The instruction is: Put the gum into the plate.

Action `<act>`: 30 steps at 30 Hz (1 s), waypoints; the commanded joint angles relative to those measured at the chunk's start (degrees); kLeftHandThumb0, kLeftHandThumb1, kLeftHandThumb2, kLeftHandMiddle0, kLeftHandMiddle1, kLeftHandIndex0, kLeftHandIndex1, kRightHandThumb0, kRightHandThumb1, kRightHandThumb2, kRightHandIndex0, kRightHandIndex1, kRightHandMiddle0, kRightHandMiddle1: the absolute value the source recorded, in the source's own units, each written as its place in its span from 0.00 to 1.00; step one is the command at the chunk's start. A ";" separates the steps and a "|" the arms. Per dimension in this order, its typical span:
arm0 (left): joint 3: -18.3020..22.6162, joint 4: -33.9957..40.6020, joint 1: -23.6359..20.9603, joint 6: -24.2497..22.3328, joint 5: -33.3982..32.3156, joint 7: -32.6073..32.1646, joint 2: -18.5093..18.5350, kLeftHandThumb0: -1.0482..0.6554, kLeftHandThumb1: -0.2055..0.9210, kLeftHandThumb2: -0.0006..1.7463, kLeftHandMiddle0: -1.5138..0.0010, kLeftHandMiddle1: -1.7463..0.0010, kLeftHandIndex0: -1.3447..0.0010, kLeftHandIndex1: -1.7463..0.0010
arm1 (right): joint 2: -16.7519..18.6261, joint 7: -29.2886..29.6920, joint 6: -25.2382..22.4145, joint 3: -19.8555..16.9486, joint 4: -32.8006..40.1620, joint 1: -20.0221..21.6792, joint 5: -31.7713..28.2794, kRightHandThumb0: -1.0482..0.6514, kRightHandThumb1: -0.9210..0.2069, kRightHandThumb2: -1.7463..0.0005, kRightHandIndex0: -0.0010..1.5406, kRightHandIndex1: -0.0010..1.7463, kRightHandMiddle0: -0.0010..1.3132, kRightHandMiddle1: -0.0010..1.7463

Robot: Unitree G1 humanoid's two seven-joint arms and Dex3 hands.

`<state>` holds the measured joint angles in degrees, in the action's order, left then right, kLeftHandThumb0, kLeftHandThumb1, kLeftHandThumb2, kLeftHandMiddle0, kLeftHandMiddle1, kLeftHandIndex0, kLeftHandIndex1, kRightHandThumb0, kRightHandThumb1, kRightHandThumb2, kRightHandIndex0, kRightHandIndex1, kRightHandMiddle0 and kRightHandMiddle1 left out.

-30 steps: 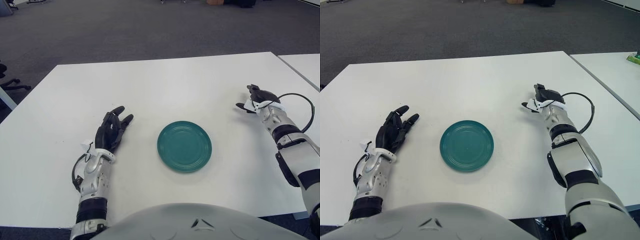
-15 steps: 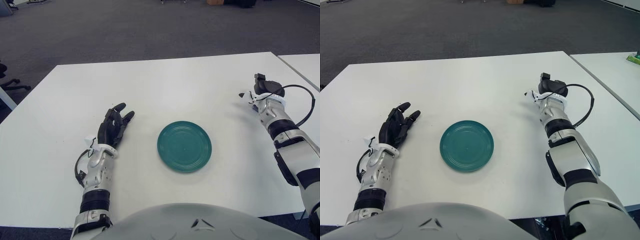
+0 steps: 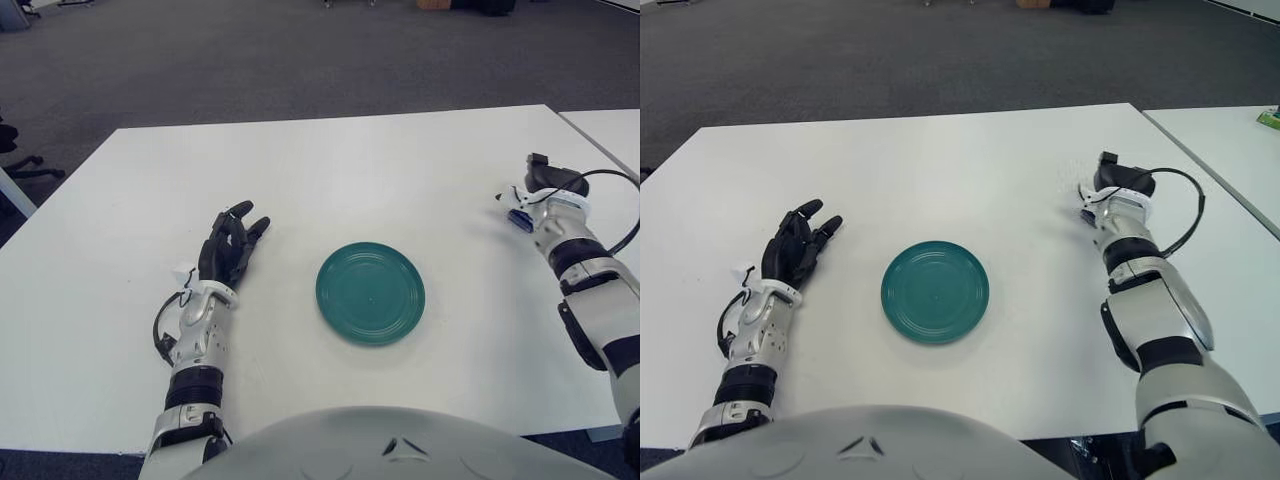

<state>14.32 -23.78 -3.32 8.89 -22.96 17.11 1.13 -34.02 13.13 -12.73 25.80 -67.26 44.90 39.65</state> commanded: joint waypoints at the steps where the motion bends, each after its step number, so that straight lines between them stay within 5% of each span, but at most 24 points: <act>1: 0.27 -3.69 0.19 -1.71 0.64 -0.23 0.24 0.18 1.00 0.41 0.73 0.64 0.90 0.38 | -0.94 -2.12 -0.25 1.14 -0.43 1.79 1.22 0.00 0.00 0.66 0.23 0.02 0.00 0.15; 14: 1.04 -7.51 -2.66 -0.88 0.75 0.08 0.84 0.18 1.00 0.41 0.73 0.64 0.90 0.38 | -6.32 -13.64 -7.57 1.69 16.61 -7.38 2.67 0.00 0.00 0.57 0.16 0.00 0.00 0.01; 30: 1.68 -10.00 -4.61 -0.50 0.70 0.46 1.50 0.18 1.00 0.41 0.73 0.64 0.90 0.38 | -5.03 -15.48 -8.38 1.04 14.25 -9.63 1.73 0.00 0.00 0.58 0.05 0.00 0.00 0.00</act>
<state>15.66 -31.34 -8.89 10.25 -22.74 17.71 2.36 -39.76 -1.82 -20.83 27.31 -53.44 35.62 41.57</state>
